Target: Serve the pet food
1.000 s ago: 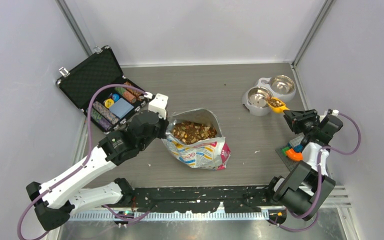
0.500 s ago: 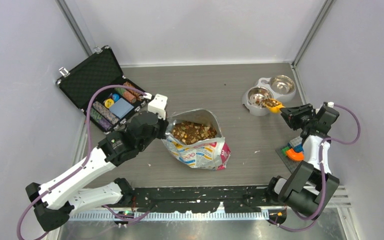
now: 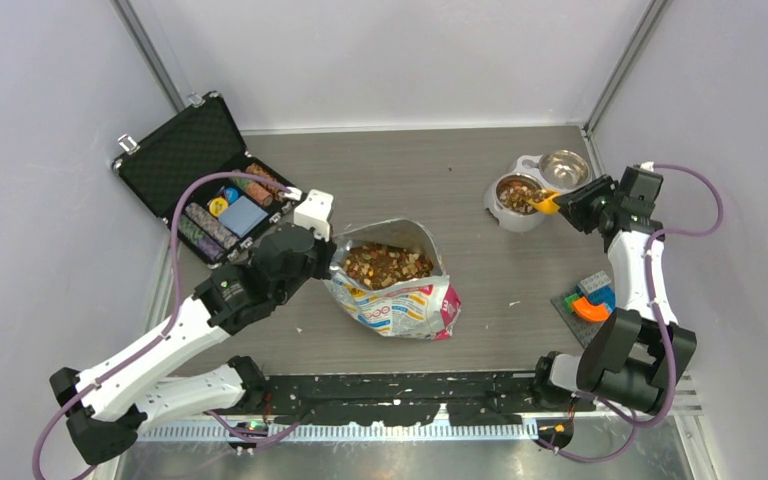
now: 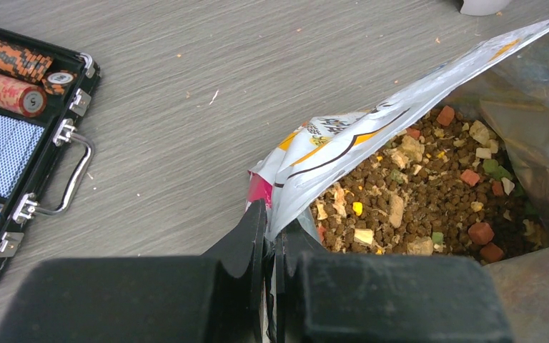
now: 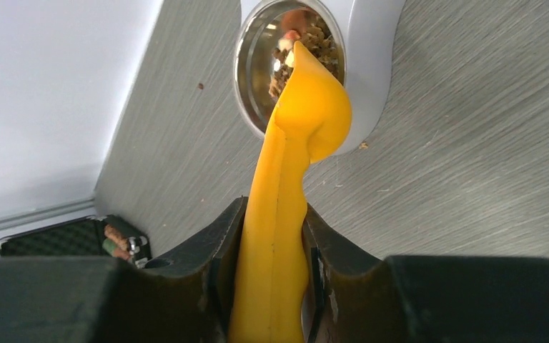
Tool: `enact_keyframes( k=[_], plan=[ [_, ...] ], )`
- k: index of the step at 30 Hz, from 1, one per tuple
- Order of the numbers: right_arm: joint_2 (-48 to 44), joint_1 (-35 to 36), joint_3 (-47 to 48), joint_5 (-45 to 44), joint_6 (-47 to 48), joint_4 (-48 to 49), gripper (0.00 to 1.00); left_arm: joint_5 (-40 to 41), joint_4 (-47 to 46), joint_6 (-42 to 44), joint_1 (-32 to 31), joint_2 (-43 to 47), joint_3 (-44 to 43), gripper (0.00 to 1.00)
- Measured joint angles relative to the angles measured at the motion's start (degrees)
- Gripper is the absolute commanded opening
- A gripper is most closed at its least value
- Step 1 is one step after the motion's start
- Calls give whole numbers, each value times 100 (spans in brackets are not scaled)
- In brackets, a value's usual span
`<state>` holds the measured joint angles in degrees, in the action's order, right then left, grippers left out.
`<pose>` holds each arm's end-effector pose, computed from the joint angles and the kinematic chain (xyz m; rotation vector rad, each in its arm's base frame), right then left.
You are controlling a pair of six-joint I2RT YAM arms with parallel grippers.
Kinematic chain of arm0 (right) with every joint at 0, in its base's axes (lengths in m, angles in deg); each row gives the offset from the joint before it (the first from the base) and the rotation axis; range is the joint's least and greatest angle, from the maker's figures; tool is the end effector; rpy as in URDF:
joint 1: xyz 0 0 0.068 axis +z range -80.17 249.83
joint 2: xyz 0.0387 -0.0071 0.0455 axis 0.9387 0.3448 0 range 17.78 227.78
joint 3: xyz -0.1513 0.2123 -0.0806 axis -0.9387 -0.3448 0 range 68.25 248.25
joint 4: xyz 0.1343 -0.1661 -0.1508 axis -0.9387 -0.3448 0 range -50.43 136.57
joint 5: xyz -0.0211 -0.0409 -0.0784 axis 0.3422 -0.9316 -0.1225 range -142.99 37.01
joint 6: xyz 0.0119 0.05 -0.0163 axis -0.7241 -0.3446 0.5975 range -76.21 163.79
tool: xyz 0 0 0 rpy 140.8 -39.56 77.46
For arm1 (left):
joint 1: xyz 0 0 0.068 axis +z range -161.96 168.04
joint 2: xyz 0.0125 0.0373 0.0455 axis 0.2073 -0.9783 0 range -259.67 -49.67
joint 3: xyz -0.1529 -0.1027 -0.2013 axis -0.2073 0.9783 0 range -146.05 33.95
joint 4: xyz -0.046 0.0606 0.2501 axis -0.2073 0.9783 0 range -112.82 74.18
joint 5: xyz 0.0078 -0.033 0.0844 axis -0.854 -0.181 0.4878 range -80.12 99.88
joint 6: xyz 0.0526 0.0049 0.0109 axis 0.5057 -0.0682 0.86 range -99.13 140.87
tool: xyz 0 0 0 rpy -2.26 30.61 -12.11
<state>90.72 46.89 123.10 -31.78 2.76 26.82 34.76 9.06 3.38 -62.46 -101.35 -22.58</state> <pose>0.2617 -0.0968 0.2811 1.0091 2.0019 0.5846 0.1325 -0.1370 0.3528 0.3076 1.9862 -0.3178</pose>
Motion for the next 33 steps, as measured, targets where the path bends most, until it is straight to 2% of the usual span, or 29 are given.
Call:
enact_keyframes(
  k=[11,24,33],
  plan=[
    [136,452,632,-938,398,-907,5,-4,-20,0,0,70,55,0],
    [951,1585,1790,-2177,1121,-1829,5,-15,-35,2,0,111,85,0],
    [905,2065,2081,-2811,1434,-1982,5,-28,-39,11,0,131,101,0]
  ],
)
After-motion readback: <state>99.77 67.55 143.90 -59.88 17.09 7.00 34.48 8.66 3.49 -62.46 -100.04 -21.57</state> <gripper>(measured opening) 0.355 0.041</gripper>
